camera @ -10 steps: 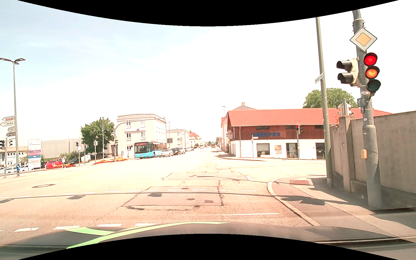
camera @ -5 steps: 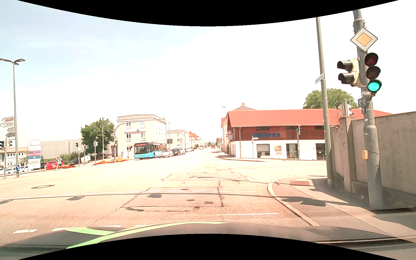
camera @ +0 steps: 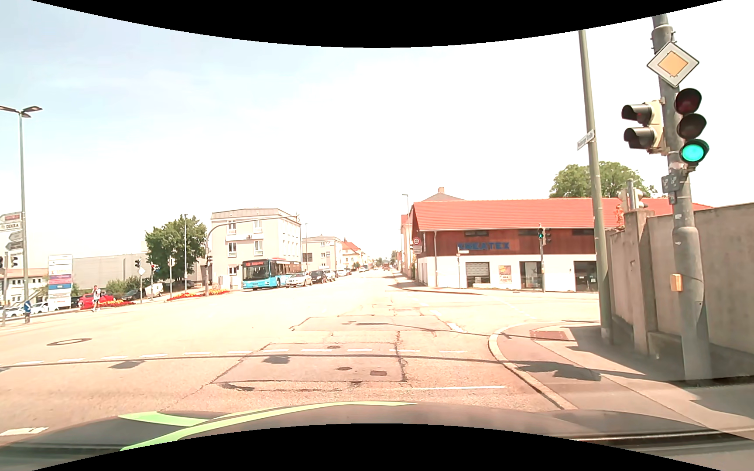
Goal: Follow the waypoints while adhering to traffic rules and regulations
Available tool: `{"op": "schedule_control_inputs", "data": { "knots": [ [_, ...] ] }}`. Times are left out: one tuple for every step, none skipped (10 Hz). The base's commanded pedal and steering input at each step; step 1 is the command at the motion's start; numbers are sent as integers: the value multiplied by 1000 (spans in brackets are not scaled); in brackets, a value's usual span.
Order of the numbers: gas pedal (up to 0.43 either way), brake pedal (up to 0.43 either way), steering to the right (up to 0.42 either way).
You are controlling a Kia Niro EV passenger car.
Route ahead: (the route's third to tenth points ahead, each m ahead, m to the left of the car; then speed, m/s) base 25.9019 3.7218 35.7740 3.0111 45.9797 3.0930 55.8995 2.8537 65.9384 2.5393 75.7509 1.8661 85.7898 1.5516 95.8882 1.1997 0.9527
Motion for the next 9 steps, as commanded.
{"op": "schedule_control_inputs", "data": {
  "knots": [
    [220,0,1],
    [228,0,-5],
    [228,0,-13],
    [240,0,-20],
    [268,0,-24],
    [280,0,-25],
    [280,0,-27],
    [280,0,-28],
    [280,0,-28]
  ]
}}
